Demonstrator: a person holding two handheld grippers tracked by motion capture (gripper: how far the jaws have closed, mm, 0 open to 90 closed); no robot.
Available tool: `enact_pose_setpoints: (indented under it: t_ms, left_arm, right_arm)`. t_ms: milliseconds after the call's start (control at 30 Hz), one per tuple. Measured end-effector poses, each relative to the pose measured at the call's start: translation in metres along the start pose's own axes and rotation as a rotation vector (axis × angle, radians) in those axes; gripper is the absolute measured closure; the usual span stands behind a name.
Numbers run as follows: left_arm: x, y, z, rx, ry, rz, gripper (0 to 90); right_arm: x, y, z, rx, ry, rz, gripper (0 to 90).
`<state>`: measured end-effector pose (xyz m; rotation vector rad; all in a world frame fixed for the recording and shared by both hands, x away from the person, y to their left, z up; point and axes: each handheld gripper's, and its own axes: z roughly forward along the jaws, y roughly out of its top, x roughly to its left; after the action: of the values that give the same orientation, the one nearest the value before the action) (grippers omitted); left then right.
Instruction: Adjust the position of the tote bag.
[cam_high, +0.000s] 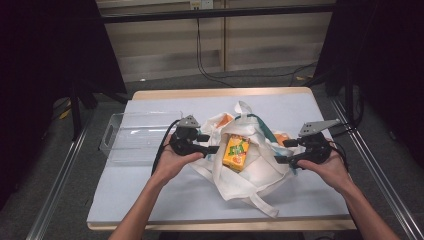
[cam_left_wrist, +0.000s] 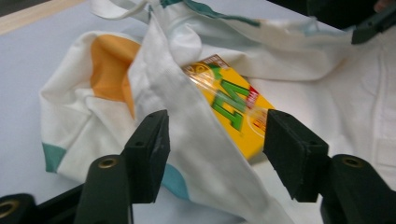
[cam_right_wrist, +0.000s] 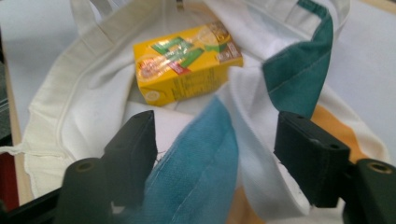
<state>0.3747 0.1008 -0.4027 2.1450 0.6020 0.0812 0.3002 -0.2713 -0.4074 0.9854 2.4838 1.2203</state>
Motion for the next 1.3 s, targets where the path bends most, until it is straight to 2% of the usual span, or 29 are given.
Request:
enact_pose_setpoints:
  t_ms: [100,167,200,233,267,300,367,467,533,567,600,633,667,733,767,867,900,933,967,1000,1133,1300]
  left_arm:
    - [0.005,0.004,0.007,0.005,0.005,0.004,37.2]
    - [0.01,0.008,0.022,0.033,0.018,-0.008,34.2]
    - [0.01,0.008,0.022,0.033,0.018,-0.008,33.1]
    - [0.012,0.01,0.025,0.061,0.033,-0.004,33.1]
    - [0.014,0.01,0.029,0.069,0.047,-0.007,32.1]
    - [0.018,0.01,0.035,0.066,0.05,-0.031,33.1]
    - [0.022,0.011,0.039,0.076,0.062,-0.034,34.7]
    - [0.024,0.013,0.044,0.077,0.079,-0.043,41.3]
    - [0.026,0.018,0.054,0.164,0.122,-0.013,47.0]
    - [0.026,0.018,0.057,0.19,0.138,-0.007,50.8]
    - [0.029,0.018,0.059,0.213,0.144,0.0,54.6]
    - [0.029,0.018,0.059,0.213,0.144,0.0,58.6]
    - [0.034,0.015,0.062,0.251,0.154,0.004,63.3]
    - [0.038,0.014,0.062,0.264,0.156,-0.008,66.8]
    - [0.039,0.014,0.063,0.254,0.156,-0.019,68.6]
    - [0.041,0.015,0.063,0.28,0.169,-0.001,71.4]
    - [0.04,0.018,0.063,0.308,0.195,0.018,72.3]
    - [0.041,0.019,0.062,0.316,0.214,0.017,72.7]
    - [0.041,0.019,0.062,0.312,0.214,0.002,73.2]
    - [0.041,0.019,0.06,0.31,0.224,0.004,73.4]
    - [0.042,0.021,0.054,0.331,0.245,0.009,74.6]
    - [0.045,0.021,0.052,0.349,0.265,0.011,76.4]
  right_arm:
    - [-0.001,-0.004,0.005,0.017,-0.014,0.002,38.1]
    - [-0.004,-0.011,0.014,0.036,0.007,0.025,42.3]
    - [-0.003,-0.012,0.017,0.051,0.009,0.018,42.3]
    - [-0.003,-0.012,0.017,0.051,0.009,0.018,42.3]
    - [-0.002,-0.013,0.019,0.063,0.006,0.014,42.7]
    - [-0.001,-0.013,0.023,0.088,-0.008,0.005,43.8]
    - [-0.001,-0.014,0.026,0.102,-0.003,0.008,43.4]
    - [-0.003,-0.015,0.031,0.115,0.008,0.012,39.3]
    - [-0.002,-0.015,0.037,0.128,0.016,0.008,35.6]
    - [-0.001,-0.014,0.04,0.142,0.007,-0.001,36.2]
    - [0.0,-0.013,0.043,0.168,-0.01,-0.011,38.4]
    - [0.0,-0.013,0.043,0.168,-0.01,-0.011,38.4]
    - [0.001,-0.013,0.051,0.202,-0.028,-0.037,41.0]
    - [0.002,-0.014,0.055,0.233,-0.044,-0.046,41.7]
    - [0.001,-0.014,0.055,0.233,-0.047,-0.05,42.7]
    - [0.0,-0.015,0.055,0.243,-0.06,-0.058,46.0]
    - [-0.001,-0.016,0.055,0.26,-0.091,-0.075,56.1]
    - [0.0,-0.017,0.055,0.274,-0.097,-0.068,58.4]
    - [-0.001,-0.018,0.054,0.276,-0.096,-0.058,62.2]
    - [-0.003,-0.019,0.054,0.269,-0.095,-0.066,66.2]
    - [-0.009,-0.022,0.041,0.257,-0.117,-0.034,77.4]
    - [-0.018,-0.03,0.026,0.237,-0.125,-0.007,82.1]
